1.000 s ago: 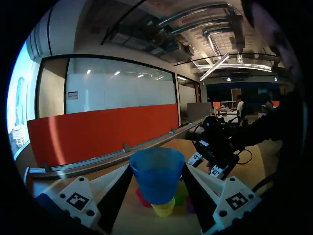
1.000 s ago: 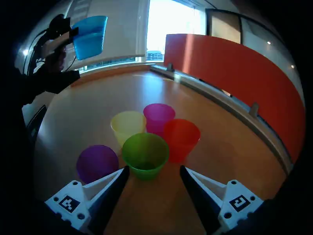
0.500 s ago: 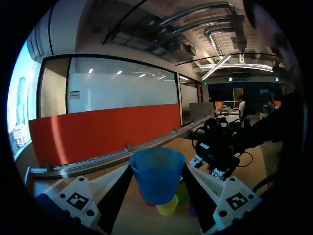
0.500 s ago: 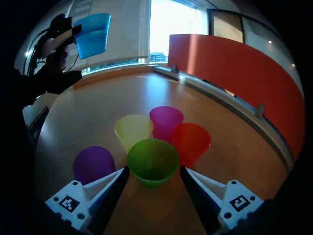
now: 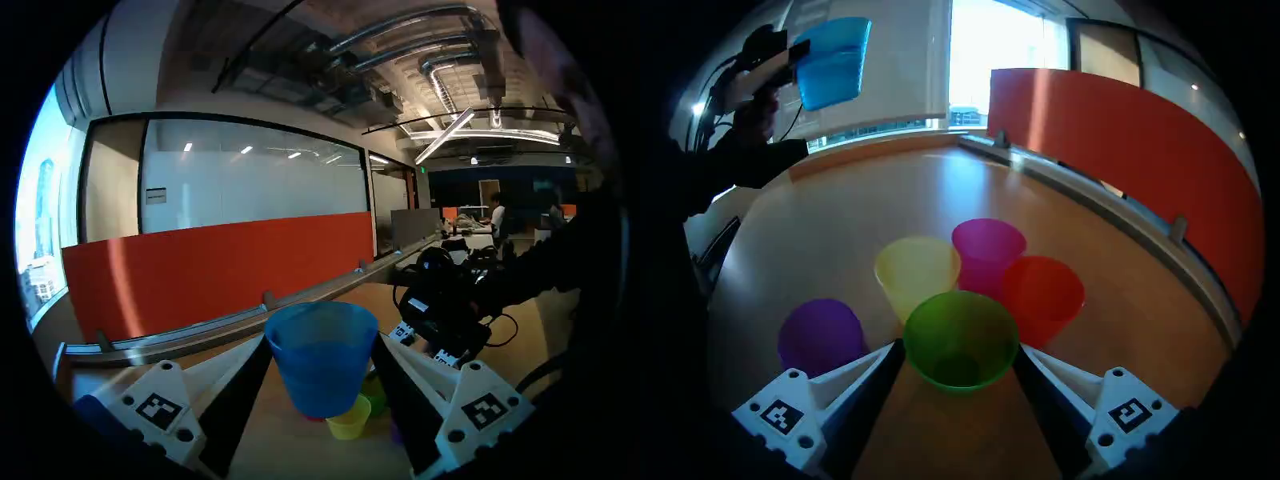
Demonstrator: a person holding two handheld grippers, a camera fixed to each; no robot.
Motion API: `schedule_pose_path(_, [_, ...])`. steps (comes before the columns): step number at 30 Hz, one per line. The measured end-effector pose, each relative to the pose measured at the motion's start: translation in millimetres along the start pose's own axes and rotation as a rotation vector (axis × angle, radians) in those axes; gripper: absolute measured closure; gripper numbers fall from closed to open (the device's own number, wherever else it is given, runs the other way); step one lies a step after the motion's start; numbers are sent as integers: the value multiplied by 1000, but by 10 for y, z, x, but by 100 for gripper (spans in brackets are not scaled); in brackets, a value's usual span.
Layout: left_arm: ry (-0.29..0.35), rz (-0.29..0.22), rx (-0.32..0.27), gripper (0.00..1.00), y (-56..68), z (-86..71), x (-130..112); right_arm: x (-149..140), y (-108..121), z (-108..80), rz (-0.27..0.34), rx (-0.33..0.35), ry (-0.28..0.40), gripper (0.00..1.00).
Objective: Pour water
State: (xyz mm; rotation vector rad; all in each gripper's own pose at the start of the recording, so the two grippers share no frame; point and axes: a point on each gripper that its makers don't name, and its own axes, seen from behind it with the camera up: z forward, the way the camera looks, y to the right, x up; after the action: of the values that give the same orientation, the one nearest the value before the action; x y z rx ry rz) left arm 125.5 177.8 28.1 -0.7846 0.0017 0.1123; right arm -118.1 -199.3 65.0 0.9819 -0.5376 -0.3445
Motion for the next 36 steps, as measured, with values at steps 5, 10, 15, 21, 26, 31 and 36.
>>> schedule_pose_path(5, [2,-2,2,15,-15,-11,2,8,4,35,0,-2,3,0])
schedule_pose_path(10, [2,-1,5,15,-28,-18,4,25,3,74,2,-5,9,0])
schedule_pose_path(15, [2,-1,5,15,-40,-18,0,26,14,100,2,-11,13,5])
schedule_pose_path(21, [2,-1,5,15,-47,-13,0,21,31,108,10,-19,21,9])
schedule_pose_path(26, [5,1,6,15,-46,-7,26,22,16,93,10,-18,28,9])
schedule_pose_path(31, [8,5,5,15,-36,-3,53,77,0,62,11,-20,45,9])
schedule_pose_path(36, [8,13,4,15,-21,-7,82,155,-8,0,10,-23,66,9])
